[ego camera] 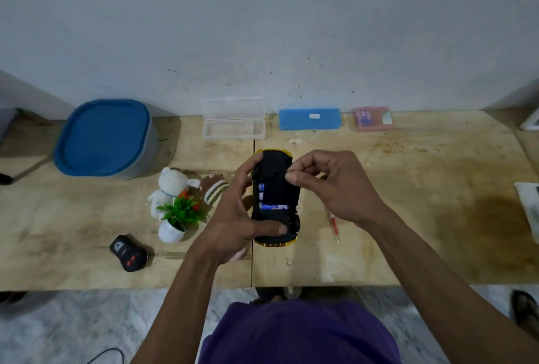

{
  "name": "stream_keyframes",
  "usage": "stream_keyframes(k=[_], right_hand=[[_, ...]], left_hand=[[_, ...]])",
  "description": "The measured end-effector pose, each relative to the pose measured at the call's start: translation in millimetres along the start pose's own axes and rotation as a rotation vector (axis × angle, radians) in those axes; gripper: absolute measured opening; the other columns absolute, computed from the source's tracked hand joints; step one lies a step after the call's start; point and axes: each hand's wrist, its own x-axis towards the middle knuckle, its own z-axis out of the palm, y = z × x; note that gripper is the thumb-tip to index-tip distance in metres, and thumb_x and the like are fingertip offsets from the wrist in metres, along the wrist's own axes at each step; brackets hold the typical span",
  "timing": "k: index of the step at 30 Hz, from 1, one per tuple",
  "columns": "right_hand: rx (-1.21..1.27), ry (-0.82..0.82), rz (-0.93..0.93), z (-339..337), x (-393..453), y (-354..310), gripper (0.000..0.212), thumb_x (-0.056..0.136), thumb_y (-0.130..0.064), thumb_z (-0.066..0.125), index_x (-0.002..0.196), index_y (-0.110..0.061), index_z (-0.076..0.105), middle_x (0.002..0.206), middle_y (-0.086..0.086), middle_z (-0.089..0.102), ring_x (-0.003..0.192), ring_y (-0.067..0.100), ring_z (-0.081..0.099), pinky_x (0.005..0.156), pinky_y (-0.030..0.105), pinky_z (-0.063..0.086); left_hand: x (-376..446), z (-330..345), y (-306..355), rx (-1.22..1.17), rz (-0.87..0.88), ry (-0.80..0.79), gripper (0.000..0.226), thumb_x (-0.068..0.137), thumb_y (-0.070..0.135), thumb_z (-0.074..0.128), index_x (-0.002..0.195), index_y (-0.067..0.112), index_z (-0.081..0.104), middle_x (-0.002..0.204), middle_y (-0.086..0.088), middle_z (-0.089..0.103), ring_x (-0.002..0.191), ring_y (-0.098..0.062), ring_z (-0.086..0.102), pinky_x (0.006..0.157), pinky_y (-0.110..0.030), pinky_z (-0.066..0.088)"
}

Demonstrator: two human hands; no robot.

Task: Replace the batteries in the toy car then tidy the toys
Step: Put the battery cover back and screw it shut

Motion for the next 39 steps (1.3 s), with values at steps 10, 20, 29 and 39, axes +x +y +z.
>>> stream_keyframes(k=[10, 20, 29, 39], right_hand=[[-0.044, -0.012, -0.008, 8, 0, -6, 0.006, 0.082, -0.016, 0.081, 0.085, -0.012, 0.077, 0.078, -0.004, 0.076, 0.066, -0.002, 0.063, 0.063, 0.007, 0.043], [-0.074, -0.006, -0.029, 13, 3, -2, 0.006, 0.083, -0.019, 0.081, 0.085, -0.015, 0.078, 0.079, -0.007, 0.075, 0.068, -0.002, 0.062, 0.065, 0.010, 0.045], [-0.770, 0.180, -0.425, 25, -3, 19, 0.025, 0.091, -0.035, 0.069, 0.107, -0.018, 0.077, 0.088, -0.002, 0.064, 0.087, 0.024, 0.051, 0.067, 0.040, 0.048], [-1.103, 0.169, -0.463, 31, -19, 16, 0.034, 0.097, -0.041, 0.054, 0.117, -0.021, 0.071, 0.100, 0.000, 0.060, 0.093, 0.027, 0.053, 0.070, 0.041, 0.041]], left_hand=[[-9, 6, 17, 0.048, 0.061, 0.011, 0.116, 0.059, -0.024, 0.083, 0.147, 0.039, 0.040, 0.143, 0.002, 0.049, 0.116, -0.024, 0.064, 0.082, -0.039, 0.062], [-8, 3, 17, 0.069, 0.062, 0.005, 0.116, 0.059, -0.021, 0.084, 0.146, 0.042, 0.040, 0.142, 0.004, 0.048, 0.119, -0.024, 0.062, 0.085, -0.043, 0.062], [-7, 5, 16, -0.023, 0.062, -0.007, 0.116, 0.058, -0.029, 0.079, 0.147, 0.035, 0.041, 0.142, -0.002, 0.051, 0.126, -0.028, 0.056, 0.082, -0.037, 0.061], [-5, 2, 9, -0.014, 0.047, 0.019, 0.112, 0.059, -0.028, 0.080, 0.147, 0.032, 0.044, 0.143, -0.001, 0.051, 0.119, -0.011, 0.061, 0.080, -0.039, 0.062]])
